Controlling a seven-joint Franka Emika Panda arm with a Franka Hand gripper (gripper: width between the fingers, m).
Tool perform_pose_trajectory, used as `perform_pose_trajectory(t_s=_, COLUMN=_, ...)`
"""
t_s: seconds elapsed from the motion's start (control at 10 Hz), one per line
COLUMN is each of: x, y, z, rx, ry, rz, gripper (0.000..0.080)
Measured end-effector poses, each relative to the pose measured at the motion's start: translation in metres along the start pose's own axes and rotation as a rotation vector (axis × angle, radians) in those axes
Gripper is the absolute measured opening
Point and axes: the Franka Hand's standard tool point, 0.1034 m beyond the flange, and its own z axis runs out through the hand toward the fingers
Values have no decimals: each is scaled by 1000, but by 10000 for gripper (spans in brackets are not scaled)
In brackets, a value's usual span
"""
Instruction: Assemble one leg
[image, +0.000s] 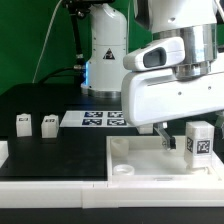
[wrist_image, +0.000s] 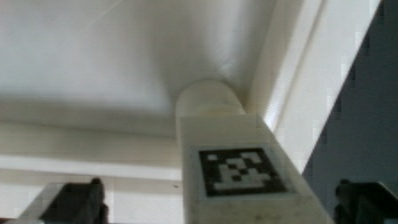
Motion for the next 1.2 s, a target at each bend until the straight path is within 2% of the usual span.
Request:
perform_pose_trajectory(t_s=0.2, x=0, y=0, z=0, rx=0, ry=-1, rz=2, gripper=649)
perform_pose_trajectory(t_s=0.3, x=0, y=-3, z=-1, rx=5, ry=-30, rz=95, gripper=649)
perform_pose_trajectory(t_s=0.6, x=2, y=2, z=-3, rx=6, ry=-34, rz=97, gripper=649)
perform_pose_trajectory(t_s=0.8, x=1, y=1, z=-2, rx=6, ry=-35, rz=96, gripper=389)
perform_pose_trajectory(t_s=0.9, x=2, y=1, z=-2, rx=6, ry=-35, rz=96, gripper=389)
perform_pose_trajectory(t_s=1.0, x=2, y=1, z=-2, rx=6, ry=-34, rz=96, gripper=290)
perform_pose_trajectory(t_s=1.2, x=1, y=1, z=-2, rx=6, ry=-35, rz=120, gripper=290)
